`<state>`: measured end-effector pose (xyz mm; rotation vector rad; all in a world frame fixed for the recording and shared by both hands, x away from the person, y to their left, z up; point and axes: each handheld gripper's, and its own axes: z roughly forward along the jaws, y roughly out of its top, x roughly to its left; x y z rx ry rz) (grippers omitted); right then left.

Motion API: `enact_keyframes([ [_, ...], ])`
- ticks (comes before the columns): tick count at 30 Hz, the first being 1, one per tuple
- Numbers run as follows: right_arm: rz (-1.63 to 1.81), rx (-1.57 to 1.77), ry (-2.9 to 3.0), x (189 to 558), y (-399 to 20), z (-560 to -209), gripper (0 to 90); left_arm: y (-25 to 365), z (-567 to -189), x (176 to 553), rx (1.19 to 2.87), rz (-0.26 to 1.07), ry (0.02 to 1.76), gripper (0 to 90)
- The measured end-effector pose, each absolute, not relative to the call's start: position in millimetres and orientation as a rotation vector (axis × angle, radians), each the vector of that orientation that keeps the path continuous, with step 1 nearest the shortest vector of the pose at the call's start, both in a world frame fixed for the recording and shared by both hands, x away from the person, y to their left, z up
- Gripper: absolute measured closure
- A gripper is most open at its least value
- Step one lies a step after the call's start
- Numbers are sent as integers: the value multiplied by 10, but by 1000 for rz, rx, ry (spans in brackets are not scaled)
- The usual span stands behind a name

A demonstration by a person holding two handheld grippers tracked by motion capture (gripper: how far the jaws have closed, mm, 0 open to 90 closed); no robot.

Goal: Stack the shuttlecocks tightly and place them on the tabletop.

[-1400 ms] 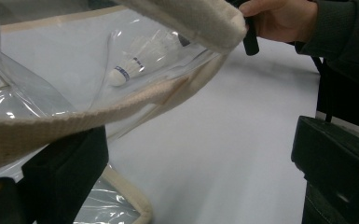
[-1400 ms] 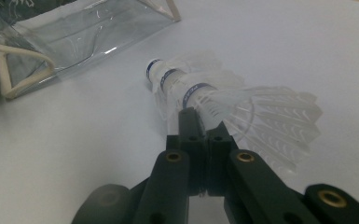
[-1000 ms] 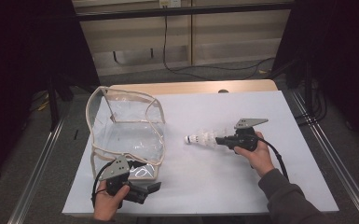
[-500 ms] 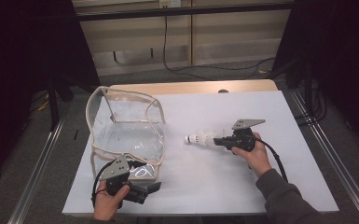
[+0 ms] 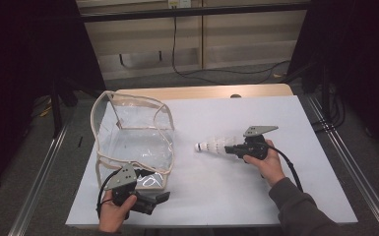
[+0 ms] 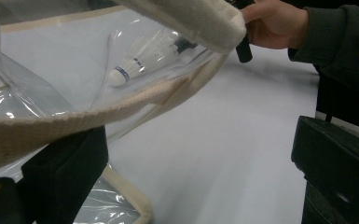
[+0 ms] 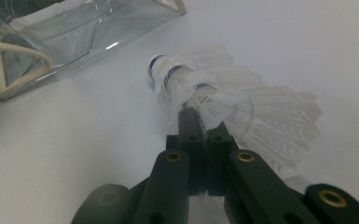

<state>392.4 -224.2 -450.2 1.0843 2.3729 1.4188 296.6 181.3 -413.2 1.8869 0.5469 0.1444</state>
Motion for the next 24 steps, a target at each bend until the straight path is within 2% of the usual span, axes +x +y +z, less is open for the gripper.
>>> enact_keyframes([
  [24,1429,1080,2375,3964,-2194,-4510,882,1813,-4131,2969,1886,145,546,38],
])
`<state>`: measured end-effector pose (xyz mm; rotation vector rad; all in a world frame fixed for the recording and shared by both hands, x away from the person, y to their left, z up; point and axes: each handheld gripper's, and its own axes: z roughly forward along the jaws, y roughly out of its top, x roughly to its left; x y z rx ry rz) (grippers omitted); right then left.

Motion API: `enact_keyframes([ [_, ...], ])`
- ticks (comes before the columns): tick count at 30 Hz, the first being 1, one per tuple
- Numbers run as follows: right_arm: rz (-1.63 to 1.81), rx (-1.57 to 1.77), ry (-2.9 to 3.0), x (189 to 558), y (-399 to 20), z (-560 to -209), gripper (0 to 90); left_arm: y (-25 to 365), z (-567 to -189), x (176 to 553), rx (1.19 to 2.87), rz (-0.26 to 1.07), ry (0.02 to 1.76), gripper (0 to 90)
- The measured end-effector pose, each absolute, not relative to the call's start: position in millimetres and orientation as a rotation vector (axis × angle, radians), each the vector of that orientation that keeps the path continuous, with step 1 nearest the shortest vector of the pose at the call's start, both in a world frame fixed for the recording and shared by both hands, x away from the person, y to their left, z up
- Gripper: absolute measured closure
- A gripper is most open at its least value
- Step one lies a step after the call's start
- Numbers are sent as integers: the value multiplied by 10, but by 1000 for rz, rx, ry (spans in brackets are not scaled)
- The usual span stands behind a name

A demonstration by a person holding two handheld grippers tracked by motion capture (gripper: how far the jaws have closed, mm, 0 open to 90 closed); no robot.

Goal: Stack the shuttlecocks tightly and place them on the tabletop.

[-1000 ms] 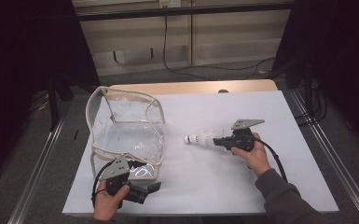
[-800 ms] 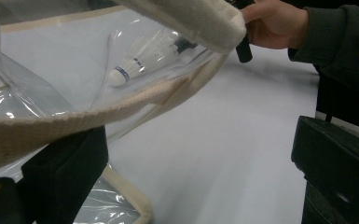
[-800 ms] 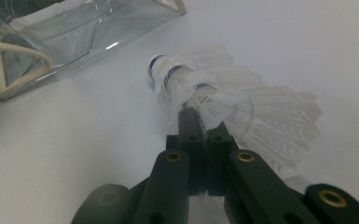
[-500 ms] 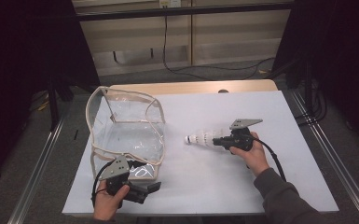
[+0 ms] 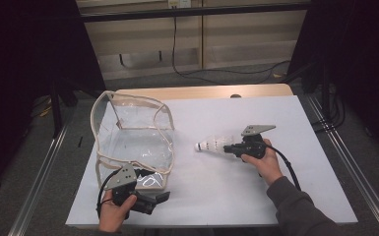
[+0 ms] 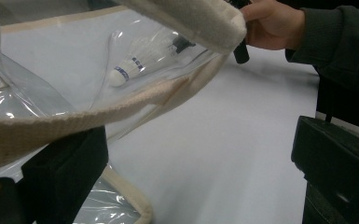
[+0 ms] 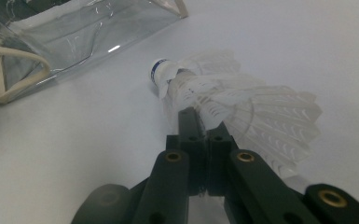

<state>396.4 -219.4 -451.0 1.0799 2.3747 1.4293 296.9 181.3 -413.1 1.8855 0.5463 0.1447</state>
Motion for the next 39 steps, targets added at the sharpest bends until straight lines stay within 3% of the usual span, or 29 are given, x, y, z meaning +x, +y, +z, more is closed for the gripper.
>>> enact_keyframes([
  [28,1449,1075,2371,3991,-2146,-4527,878,1812,-4128,2969,1887,144,548,39],
  [39,1413,1086,2374,3985,-2154,-4532,797,1813,-4126,2969,1890,146,546,39],
])
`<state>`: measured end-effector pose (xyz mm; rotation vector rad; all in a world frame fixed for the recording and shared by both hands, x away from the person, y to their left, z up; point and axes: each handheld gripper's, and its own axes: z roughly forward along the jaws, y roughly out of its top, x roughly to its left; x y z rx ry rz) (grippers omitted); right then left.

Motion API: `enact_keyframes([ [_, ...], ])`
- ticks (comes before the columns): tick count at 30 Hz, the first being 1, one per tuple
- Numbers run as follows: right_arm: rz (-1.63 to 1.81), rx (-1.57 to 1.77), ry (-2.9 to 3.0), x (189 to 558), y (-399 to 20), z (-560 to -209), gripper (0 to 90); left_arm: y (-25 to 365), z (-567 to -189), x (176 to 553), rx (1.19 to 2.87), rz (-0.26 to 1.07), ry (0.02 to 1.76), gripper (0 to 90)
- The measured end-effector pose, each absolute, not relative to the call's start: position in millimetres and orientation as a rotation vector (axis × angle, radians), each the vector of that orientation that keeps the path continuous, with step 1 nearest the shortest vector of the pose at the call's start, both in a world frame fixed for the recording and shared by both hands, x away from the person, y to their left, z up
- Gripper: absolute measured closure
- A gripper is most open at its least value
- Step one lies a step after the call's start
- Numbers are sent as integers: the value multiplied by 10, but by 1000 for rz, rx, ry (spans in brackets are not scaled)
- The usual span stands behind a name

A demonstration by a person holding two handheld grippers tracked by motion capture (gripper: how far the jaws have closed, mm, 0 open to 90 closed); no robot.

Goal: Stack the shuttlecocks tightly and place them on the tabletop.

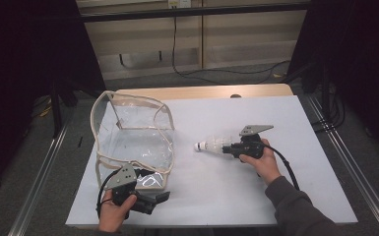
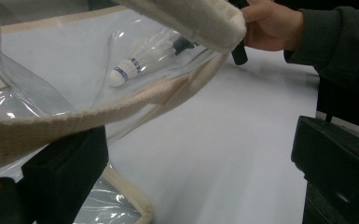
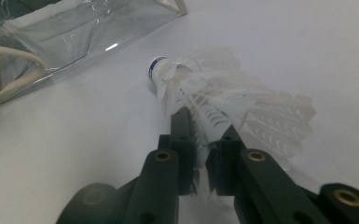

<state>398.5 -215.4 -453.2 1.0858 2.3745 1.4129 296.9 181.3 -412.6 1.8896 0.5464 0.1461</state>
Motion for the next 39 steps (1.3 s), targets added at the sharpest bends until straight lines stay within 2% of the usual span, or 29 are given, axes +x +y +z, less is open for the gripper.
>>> enact_keyframes([
  [20,1390,1112,2342,3880,-2298,-4494,586,1811,-4125,2968,1894,151,546,38],
  [28,1410,1135,2344,3836,-2330,-4474,444,1806,-4124,2966,1895,153,547,38],
  [33,1416,1134,2340,3828,-2313,-4466,408,1808,-4122,2968,1897,157,545,38],
  [38,1438,1161,2336,3834,-2302,-4476,331,1808,-4123,2968,1896,156,545,38],
  [39,1442,1167,2337,3836,-2296,-4482,294,1809,-4123,2968,1897,157,544,38],
])
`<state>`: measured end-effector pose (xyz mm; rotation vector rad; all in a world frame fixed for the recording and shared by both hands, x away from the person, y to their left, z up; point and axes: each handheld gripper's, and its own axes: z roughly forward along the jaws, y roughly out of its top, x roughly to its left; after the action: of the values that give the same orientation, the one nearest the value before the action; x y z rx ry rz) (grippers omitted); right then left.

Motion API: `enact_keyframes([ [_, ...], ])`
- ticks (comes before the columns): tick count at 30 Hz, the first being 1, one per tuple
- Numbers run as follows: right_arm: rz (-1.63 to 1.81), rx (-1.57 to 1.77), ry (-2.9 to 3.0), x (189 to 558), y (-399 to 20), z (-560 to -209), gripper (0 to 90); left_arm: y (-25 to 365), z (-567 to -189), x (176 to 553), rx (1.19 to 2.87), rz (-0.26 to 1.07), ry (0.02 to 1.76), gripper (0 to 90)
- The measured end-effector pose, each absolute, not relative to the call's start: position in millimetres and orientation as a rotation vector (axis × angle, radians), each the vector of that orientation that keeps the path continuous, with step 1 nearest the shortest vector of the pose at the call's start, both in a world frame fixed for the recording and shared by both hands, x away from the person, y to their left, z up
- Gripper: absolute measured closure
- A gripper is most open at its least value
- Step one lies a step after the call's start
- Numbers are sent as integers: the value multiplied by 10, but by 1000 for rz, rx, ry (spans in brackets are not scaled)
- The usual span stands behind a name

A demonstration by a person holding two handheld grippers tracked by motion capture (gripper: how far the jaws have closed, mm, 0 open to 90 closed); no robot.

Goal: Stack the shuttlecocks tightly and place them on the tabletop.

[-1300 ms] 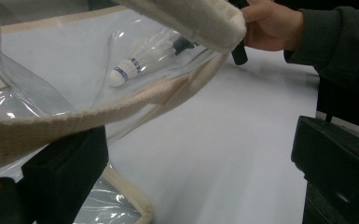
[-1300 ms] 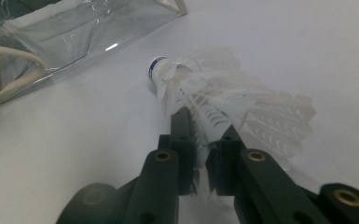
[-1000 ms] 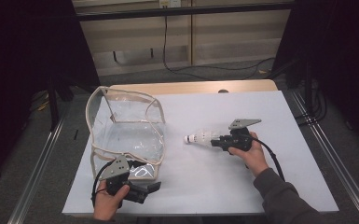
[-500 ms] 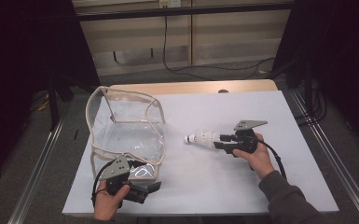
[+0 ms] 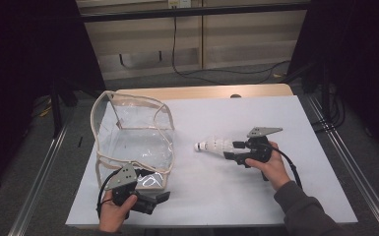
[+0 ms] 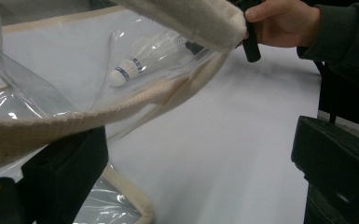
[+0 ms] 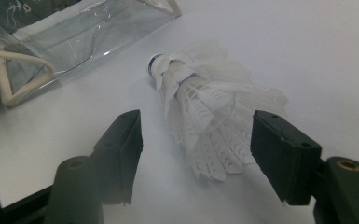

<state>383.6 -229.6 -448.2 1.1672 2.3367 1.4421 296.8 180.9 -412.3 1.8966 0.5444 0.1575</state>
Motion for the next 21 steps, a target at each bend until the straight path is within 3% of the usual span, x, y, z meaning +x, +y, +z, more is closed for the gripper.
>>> enact_keyframes([
  [7,1455,1209,2344,3856,-2258,-4510,179,1806,-4123,2968,1895,157,545,38],
  [21,1463,1197,2368,3883,-2137,-4541,151,1802,-4127,2966,1892,153,545,32],
])
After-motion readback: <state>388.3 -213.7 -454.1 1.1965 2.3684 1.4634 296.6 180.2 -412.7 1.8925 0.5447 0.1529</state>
